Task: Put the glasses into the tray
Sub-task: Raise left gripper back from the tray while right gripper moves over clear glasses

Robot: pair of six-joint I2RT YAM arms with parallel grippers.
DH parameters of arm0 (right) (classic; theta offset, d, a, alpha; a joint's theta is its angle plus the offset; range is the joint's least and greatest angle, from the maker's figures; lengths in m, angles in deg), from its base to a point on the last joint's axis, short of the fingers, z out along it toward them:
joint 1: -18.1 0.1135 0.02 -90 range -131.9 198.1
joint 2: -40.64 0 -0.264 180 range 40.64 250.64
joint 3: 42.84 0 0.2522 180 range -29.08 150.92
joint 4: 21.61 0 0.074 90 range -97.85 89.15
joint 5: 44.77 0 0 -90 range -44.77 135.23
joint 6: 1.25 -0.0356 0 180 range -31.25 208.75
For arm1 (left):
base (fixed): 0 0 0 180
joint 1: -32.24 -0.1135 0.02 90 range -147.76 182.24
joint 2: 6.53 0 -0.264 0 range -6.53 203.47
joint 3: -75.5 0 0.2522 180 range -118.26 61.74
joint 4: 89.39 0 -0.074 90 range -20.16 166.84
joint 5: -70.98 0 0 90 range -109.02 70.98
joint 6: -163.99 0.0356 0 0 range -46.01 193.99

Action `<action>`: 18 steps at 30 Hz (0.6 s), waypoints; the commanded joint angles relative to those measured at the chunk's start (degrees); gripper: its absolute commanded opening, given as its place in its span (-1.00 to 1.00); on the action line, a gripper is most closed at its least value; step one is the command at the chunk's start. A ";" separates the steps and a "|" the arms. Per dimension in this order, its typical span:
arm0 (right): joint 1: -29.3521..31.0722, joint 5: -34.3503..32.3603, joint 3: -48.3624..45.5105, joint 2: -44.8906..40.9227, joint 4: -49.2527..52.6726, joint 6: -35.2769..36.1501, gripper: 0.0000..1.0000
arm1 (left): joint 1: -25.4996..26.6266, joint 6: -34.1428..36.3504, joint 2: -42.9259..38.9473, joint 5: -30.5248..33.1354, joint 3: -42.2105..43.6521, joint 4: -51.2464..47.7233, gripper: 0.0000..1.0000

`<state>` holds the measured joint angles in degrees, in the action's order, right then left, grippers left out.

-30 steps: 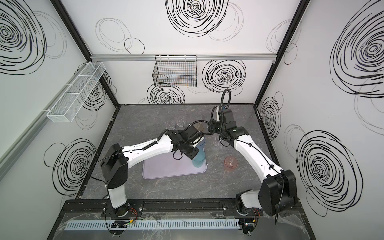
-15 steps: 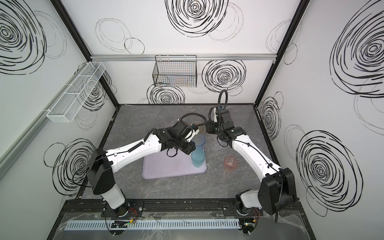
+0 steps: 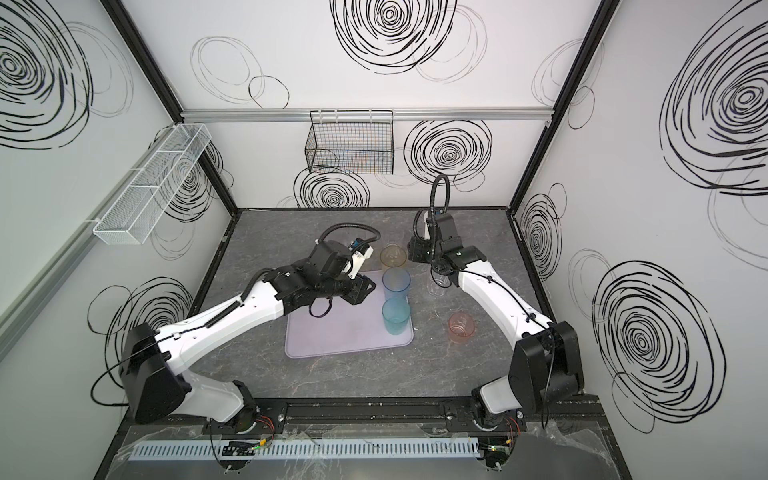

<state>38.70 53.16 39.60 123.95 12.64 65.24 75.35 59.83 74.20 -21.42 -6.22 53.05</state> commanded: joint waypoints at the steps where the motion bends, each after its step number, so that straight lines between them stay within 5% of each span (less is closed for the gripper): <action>1: -0.10 -3.27 3.56 0.92 2.19 1.78 0.16 | -3.64 -0.63 -4.50 6.45 5.48 9.11 0.14; 10: -3.23 -7.87 3.19 1.92 4.93 3.23 0.18 | -11.04 -3.26 -17.46 14.26 20.59 20.78 0.50; 18: -7.08 -11.46 6.82 9.08 6.61 2.48 0.18 | -19.05 -12.70 -29.78 19.96 31.19 25.96 0.88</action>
<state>33.04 44.35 44.33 130.50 17.37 67.97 58.20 50.78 47.31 -5.15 23.96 73.73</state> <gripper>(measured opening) 0.591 0.937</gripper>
